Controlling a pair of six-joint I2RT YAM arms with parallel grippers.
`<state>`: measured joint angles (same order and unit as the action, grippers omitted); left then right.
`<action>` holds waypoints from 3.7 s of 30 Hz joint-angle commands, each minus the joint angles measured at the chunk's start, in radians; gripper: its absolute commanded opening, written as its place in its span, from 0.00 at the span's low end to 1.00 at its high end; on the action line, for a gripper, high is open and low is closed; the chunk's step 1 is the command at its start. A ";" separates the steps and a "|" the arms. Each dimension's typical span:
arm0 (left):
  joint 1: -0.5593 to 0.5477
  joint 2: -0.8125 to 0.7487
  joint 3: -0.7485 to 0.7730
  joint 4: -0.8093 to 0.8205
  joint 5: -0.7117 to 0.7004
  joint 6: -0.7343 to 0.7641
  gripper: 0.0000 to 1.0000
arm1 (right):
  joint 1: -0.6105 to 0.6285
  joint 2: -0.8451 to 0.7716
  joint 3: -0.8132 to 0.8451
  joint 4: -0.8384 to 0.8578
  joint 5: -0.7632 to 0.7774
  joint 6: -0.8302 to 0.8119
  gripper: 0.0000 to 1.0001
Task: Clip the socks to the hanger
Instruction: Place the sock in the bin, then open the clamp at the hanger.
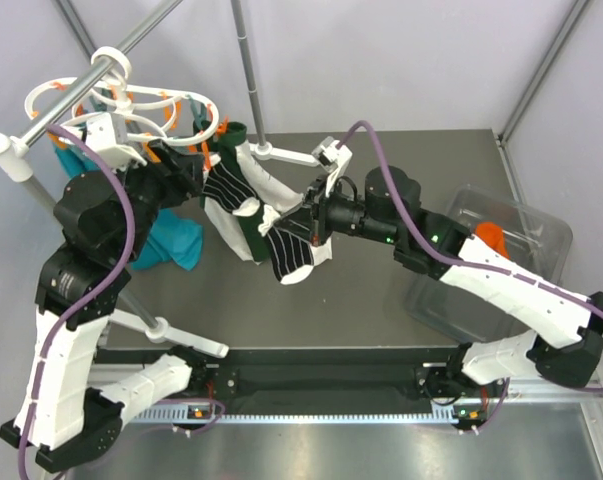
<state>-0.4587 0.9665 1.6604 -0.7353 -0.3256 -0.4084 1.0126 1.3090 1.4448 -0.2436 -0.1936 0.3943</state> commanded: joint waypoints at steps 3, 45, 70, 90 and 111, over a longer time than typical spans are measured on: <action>0.000 -0.026 -0.005 -0.018 -0.006 0.045 0.71 | 0.021 -0.065 -0.029 0.069 0.011 0.015 0.02; 0.002 -0.060 0.053 0.004 0.005 0.094 0.79 | -0.540 -0.232 -0.423 -0.572 0.732 0.002 0.45; 0.002 -0.198 -0.005 0.192 0.049 -0.027 0.64 | 0.112 0.406 0.359 0.617 0.088 -0.020 0.46; 0.002 -0.219 -0.019 0.191 0.071 -0.047 0.64 | 0.103 0.515 0.433 0.600 0.167 -0.014 0.54; 0.002 -0.210 -0.053 0.188 0.051 -0.075 0.61 | 0.104 0.634 0.586 0.474 0.241 -0.192 0.45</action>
<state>-0.4587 0.7444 1.6093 -0.5823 -0.2699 -0.4610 1.1118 1.9339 1.9667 0.1993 0.0380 0.2314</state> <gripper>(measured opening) 0.612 0.466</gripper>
